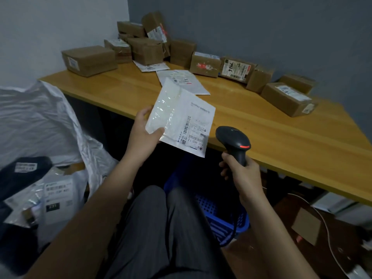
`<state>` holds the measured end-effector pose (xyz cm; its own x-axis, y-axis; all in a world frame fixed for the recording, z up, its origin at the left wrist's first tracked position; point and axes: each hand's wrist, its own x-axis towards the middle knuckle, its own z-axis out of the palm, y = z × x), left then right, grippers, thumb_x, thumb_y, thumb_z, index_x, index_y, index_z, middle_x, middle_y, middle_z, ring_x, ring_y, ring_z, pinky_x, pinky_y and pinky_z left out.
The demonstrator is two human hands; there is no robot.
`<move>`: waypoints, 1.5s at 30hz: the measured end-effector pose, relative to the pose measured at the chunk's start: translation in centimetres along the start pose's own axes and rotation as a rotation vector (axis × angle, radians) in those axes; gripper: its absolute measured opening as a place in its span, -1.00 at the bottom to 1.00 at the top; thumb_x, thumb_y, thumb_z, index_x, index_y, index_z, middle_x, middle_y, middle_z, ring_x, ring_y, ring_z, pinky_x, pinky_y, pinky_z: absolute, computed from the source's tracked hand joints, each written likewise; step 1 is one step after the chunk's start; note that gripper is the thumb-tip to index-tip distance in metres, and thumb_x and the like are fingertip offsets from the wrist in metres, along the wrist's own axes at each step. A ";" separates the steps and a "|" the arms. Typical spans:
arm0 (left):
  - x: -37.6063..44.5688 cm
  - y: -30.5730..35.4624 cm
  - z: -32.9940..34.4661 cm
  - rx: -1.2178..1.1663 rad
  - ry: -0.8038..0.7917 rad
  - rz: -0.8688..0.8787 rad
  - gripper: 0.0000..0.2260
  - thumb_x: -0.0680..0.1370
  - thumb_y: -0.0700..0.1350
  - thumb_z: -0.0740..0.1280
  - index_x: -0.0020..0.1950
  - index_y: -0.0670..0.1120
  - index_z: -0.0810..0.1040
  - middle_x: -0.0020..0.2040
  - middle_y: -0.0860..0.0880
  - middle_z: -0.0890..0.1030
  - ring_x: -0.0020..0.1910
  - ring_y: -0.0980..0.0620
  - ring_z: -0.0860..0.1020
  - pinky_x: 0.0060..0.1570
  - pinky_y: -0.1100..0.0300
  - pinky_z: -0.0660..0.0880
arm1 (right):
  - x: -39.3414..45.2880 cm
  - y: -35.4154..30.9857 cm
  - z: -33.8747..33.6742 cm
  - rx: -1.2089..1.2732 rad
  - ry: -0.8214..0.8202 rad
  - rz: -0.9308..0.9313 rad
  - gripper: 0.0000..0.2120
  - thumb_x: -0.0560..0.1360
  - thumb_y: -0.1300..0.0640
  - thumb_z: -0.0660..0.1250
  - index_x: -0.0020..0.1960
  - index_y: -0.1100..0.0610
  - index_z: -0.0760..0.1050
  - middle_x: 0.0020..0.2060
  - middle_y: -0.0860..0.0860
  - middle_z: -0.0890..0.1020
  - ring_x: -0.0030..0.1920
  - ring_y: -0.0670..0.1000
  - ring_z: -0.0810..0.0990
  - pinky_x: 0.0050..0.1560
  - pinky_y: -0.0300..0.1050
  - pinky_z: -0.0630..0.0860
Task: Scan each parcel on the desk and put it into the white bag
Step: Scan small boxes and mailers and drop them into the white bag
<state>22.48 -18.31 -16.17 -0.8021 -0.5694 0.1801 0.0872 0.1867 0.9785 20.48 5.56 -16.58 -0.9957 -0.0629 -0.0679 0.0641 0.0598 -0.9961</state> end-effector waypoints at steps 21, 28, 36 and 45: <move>4.8 4.0 -0.9 -0.018 -0.143 0.083 -0.44 0.49 -0.29 0.41 0.34 0.15 0.33 0.19 0.00 0.50 -0.03 0.10 0.61 -0.05 0.16 0.57 | 7.8 -4.8 3.3 -0.103 0.131 -0.156 -0.84 0.38 0.26 0.45 -0.14 0.07 0.51 -0.30 -0.03 0.57 -0.33 -0.05 0.47 -0.31 -0.16 0.40; 4.2 1.0 1.3 -0.077 -0.237 -0.183 -0.26 0.49 -0.23 0.43 0.53 -0.04 0.07 0.10 -0.05 0.59 0.02 0.08 0.60 0.02 0.16 0.53 | 8.6 -6.0 3.8 -0.015 0.167 -0.088 -0.86 0.40 0.29 0.38 -0.16 0.09 0.47 -0.36 0.00 0.52 -0.36 0.00 0.44 -0.32 -0.15 0.35; 5.7 1.6 2.7 -0.023 -0.094 -0.068 -0.38 0.51 -0.33 0.38 0.49 -0.07 0.20 0.02 0.05 0.58 -0.05 0.17 0.58 -0.12 0.26 0.51 | 8.0 -4.4 3.0 -0.019 0.215 -0.178 -0.89 0.46 0.09 0.43 -0.12 -0.05 0.49 -0.08 0.08 0.61 -0.18 0.05 0.53 -0.14 -0.05 0.44; 6.0 1.1 5.0 0.030 -0.064 0.021 -0.81 0.54 -0.29 0.36 0.06 -0.06 0.45 -0.08 0.04 0.62 -0.15 0.16 0.59 -0.19 0.30 0.50 | 4.4 -2.0 3.1 -0.116 -0.048 -0.124 -0.84 0.51 0.14 0.41 -0.11 0.24 0.53 -0.48 0.06 0.48 -0.51 -0.06 0.44 -0.47 -0.20 0.37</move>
<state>14.85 -17.55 -14.51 -0.8367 -0.5126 0.1926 0.0874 0.2222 0.9711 16.13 2.07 -15.02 -0.9910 -0.1240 0.0495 -0.0696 0.1628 -0.9842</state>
